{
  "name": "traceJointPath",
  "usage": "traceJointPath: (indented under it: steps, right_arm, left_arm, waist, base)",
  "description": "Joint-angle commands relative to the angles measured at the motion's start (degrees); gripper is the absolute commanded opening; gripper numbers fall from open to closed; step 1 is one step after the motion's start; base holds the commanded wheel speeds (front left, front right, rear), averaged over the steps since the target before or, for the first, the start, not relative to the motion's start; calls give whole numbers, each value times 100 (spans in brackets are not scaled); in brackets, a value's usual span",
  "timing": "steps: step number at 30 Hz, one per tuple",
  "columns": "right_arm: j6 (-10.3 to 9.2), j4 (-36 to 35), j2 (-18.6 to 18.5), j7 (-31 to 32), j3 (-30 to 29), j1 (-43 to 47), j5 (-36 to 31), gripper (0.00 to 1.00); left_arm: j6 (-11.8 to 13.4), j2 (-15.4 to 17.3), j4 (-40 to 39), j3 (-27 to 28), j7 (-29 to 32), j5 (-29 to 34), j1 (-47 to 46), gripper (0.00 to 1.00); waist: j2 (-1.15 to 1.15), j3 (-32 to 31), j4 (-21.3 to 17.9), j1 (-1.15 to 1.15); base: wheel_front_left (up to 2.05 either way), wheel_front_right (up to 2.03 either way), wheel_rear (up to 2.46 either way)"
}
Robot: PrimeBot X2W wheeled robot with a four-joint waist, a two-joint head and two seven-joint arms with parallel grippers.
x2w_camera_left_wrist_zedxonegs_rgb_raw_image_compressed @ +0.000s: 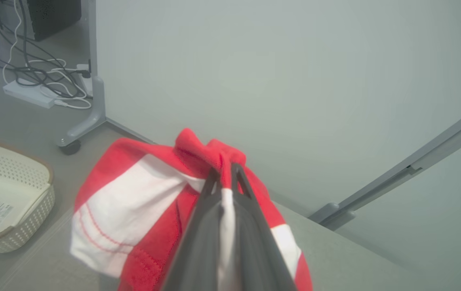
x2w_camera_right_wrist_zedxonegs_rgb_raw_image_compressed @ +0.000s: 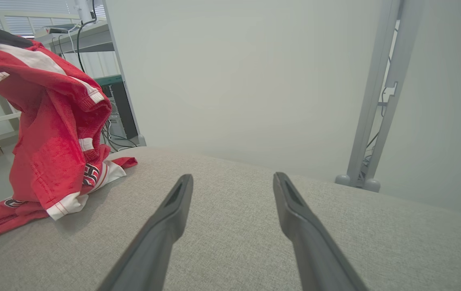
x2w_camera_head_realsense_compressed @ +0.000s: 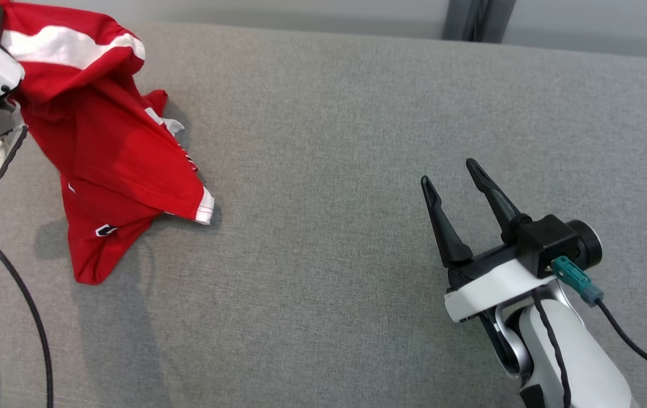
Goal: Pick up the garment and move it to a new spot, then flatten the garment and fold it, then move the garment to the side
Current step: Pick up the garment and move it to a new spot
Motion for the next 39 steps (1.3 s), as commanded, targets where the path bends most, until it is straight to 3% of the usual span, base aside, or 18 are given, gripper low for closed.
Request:
traceJointPath:
  steps: [1, 11, 20, 31, 39]
  right_arm:
    - [11, 19, -33, -4, -48, 107, 25, 100]
    - [11, -13, -33, -4, -223, 515, 110, 100]
    - [11, -234, -34, -4, -794, 831, 57, 100]
    - [11, -403, -33, -4, -1084, 1020, -38, 100]
    - [12, -506, -33, -4, -1320, 999, -148, 100]
  left_arm:
    - [-40, -56, -86, 34, -163, -105, 25, 0]
    - [-72, -287, -1088, -54, -1100, -797, 365, 0]
    - [-74, -586, -1793, -411, -1656, -1155, 982, 0]
    - [-75, -948, -2049, -648, -1642, -1455, 1868, 0]
    - [-67, -1327, -2500, -1187, -1666, -1407, 2672, 0]
  waist:
    - [0, -195, 23, 0]
    - [0, -829, 30, 0]
    - [0, -1187, -55, 0]
    - [0, -1316, -501, 0]
    - [0, -1231, -975, 0]
  base:
    - [0, 0, 0]
    - [0, 0, 0]
    - [0, 0, 0]
    - [0, 0, 0]
    - [0, 0, 0]
